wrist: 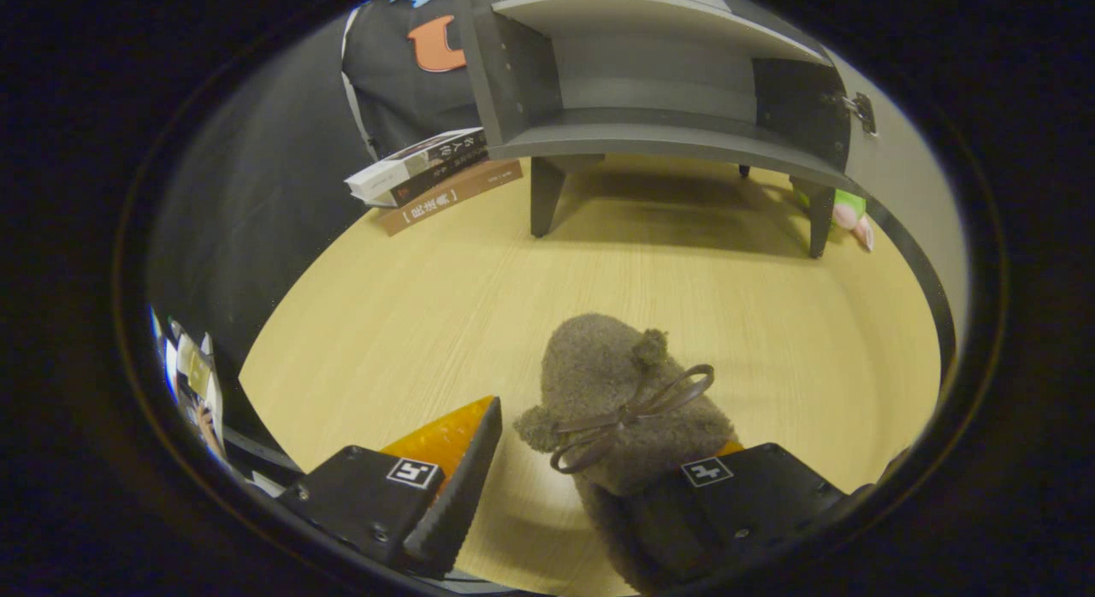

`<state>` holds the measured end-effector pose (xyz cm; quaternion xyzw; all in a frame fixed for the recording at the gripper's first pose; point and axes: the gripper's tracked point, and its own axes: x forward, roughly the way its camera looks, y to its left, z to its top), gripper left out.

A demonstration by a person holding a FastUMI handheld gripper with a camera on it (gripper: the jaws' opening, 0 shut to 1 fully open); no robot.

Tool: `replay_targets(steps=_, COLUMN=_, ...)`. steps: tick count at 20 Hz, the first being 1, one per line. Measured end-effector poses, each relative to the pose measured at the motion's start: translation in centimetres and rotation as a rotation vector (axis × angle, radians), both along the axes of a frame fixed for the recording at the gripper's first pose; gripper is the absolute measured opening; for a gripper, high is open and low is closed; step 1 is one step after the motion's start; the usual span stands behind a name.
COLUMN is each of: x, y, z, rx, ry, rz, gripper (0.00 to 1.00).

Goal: Open the shoe cabinet door, grab the shoes and put them into the shoe cabinet, then close the shoe cabinet door.

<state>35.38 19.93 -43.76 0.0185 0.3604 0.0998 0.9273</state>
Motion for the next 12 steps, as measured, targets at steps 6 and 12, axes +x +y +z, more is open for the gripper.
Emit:
replay_targets(steps=6, x=-0.3, y=0.1, z=-0.1, rx=0.048, ry=0.058, rz=0.032, gripper=0.34)
replay_targets(steps=12, x=-1.7, y=-0.4, z=7.1, rx=0.074, ry=-0.048, rz=0.079, gripper=0.07)
